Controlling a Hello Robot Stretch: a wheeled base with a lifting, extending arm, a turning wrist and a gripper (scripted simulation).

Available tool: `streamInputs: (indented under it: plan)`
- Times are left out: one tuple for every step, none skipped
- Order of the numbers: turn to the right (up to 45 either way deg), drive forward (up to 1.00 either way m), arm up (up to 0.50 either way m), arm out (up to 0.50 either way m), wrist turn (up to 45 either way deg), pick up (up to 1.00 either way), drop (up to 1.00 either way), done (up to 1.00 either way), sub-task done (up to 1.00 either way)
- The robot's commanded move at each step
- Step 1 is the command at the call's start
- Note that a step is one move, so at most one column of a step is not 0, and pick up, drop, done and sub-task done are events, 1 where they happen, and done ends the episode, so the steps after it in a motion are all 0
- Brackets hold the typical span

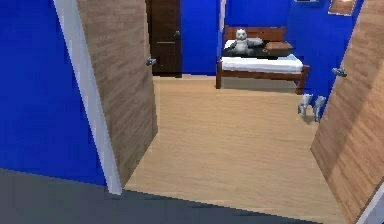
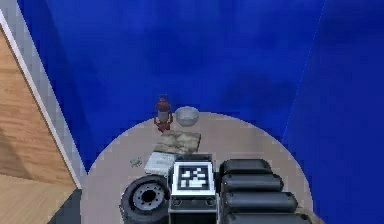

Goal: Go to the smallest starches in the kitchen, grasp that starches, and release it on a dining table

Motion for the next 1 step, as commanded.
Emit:
streamInputs:
  plan:
    - [0.0,0.00,0.00,0.40,0.0,0.00,0.00,0.00,0.00]
